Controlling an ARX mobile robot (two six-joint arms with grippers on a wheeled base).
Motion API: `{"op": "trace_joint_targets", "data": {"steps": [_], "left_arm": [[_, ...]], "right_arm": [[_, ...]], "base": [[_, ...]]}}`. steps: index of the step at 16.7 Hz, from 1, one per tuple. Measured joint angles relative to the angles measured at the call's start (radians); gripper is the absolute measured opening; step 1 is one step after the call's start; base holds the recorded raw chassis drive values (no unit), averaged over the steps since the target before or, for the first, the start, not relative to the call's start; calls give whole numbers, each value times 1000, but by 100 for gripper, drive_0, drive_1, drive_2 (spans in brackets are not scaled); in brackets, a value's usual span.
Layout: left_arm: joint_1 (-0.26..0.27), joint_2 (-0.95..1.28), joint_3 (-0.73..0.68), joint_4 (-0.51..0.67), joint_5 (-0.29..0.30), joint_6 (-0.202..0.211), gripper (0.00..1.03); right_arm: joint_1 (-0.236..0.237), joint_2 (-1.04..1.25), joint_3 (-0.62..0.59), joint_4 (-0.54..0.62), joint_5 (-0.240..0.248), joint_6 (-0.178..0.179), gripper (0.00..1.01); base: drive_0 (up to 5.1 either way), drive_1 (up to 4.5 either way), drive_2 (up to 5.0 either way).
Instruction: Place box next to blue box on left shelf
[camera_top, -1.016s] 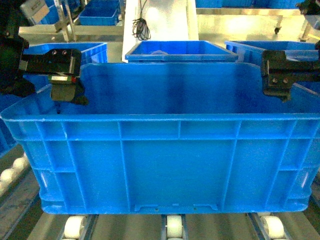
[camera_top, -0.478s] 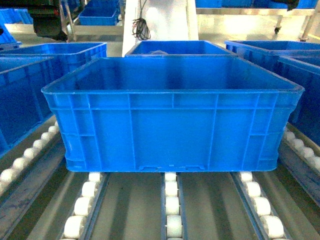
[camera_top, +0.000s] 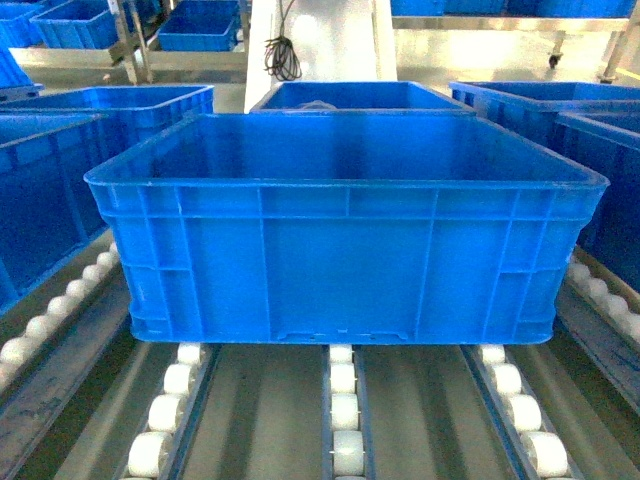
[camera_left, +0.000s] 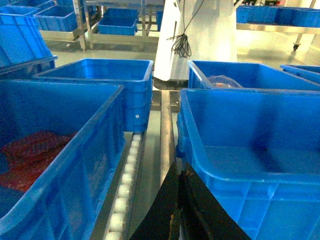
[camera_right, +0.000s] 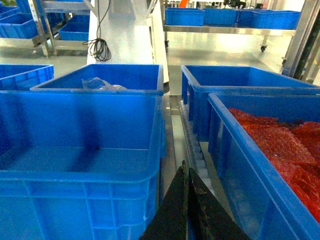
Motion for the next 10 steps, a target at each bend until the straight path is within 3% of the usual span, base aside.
{"op": "trace_joint_targets", "data": {"steps": [1, 2, 3, 4, 5, 9, 10], "left_arm": [[8, -46, -42, 0, 5, 0, 1], [55, -98, -84, -2, 64, 1, 1], [72, -144, -120, -13, 63, 1, 1], [71, -186, -150, -31, 65, 1, 1], [69, -236, -178, -53, 68, 1, 1], [69, -431, -255, -172, 69, 2, 1], [69, -437, -290, -109, 69, 3, 1]], "right_arm": [[-10, -48, -46, 6, -7, -1, 1], [-21, -100, -90, 6, -19, -1, 1], [-29, -141, -128, -1, -27, -1, 1], [-68, -187, -169, -19, -84, -2, 1], [-101, -238, -198, -35, -93, -1, 1], [-98, -436, -286, -146, -99, -2, 1], [-98, -475, -302, -161, -99, -2, 1]], "base": [[0, 0, 0], [0, 0, 0], [0, 0, 0], [0, 0, 0], [0, 0, 0], [0, 0, 0], [0, 0, 0]]}}
